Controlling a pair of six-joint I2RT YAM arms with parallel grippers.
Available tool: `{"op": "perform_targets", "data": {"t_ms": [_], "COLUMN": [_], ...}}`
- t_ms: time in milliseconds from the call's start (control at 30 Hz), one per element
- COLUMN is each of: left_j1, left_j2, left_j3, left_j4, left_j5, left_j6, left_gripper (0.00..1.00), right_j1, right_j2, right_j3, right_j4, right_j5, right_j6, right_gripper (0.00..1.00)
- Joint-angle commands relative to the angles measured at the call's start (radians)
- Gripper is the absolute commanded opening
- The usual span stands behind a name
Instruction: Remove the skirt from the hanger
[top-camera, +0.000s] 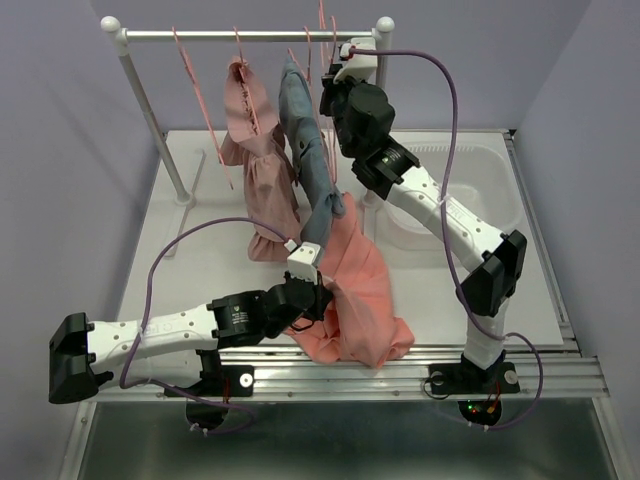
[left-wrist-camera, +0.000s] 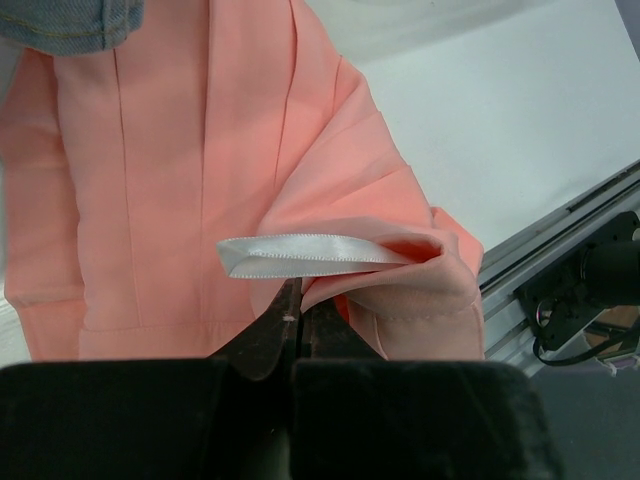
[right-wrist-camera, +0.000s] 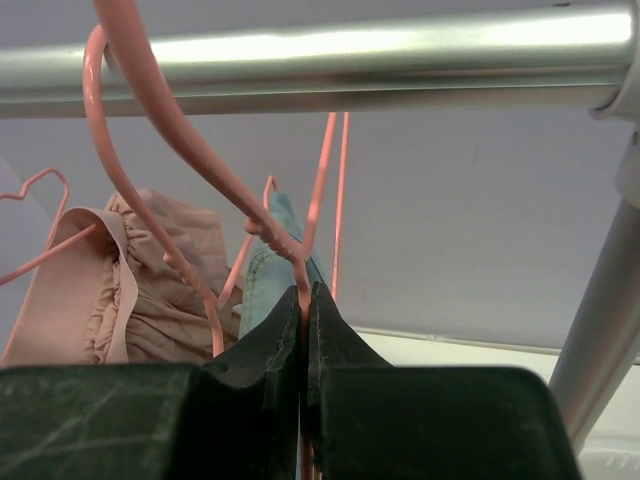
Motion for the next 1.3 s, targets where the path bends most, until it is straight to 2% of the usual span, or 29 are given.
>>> {"op": "perform_targets", "data": {"t_ms": [0, 433, 733, 767, 833, 867, 900, 967, 1000, 1133, 1267], "left_j1": [0.005, 0.005, 0.004, 0.004, 0.004, 0.004, 0.004, 0.004, 0.004, 0.004, 0.002], "left_j2": [-0.021, -0.004, 0.001, -0.001, -0.002, -0.002, -0.004, -0.010, -0.010, -0.027, -0.030], "left_j3": [0.006, 0.021, 0.033, 0.032, 0.033, 0.033, 0.035, 0.039, 0.042, 0.050, 0.059], "left_j4": [0.036, 0.039, 0.039, 0.039, 0.037, 0.039, 0.037, 0.037, 0.036, 0.036, 0.031], "left_j5": [-0.014, -0.011, -0.002, -0.001, -0.001, 0.001, 0.001, 0.004, 0.005, 0.010, 0.010], "left_j6": [0.016, 0.016, 0.014, 0.013, 0.010, 0.011, 0.011, 0.022, 0.022, 0.028, 0.024], "left_gripper": [0.00, 0.00, 0.00, 0.00, 0.00, 0.00, 0.00, 0.00, 0.00, 0.00, 0.00], "right_j1": [-0.020, -0.083, -0.101, -0.101, -0.101, -0.101, -0.101, -0.101, -0.101, -0.101, -0.101], "right_j2": [0.012, -0.006, -0.027, -0.033, -0.049, -0.056, -0.076, -0.099, -0.130, -0.222, -0.354], "right_j3": [0.075, -0.023, -0.083, -0.095, -0.112, -0.122, -0.139, -0.156, -0.170, -0.208, -0.257], "right_j4": [0.083, 0.083, 0.083, 0.082, 0.080, 0.079, 0.076, 0.059, 0.050, -0.015, -0.182], "right_j5": [0.022, -0.012, -0.020, -0.020, -0.029, -0.033, -0.039, -0.049, -0.061, -0.107, -0.179], "right_j6": [-0.008, 0.037, 0.072, 0.083, 0.095, 0.101, 0.109, 0.123, 0.127, 0.143, 0.170], "right_gripper": [0.01, 0.01, 0.05, 0.09, 0.25, 0.35, 0.57, 0.70, 0.82, 0.98, 1.00]}}
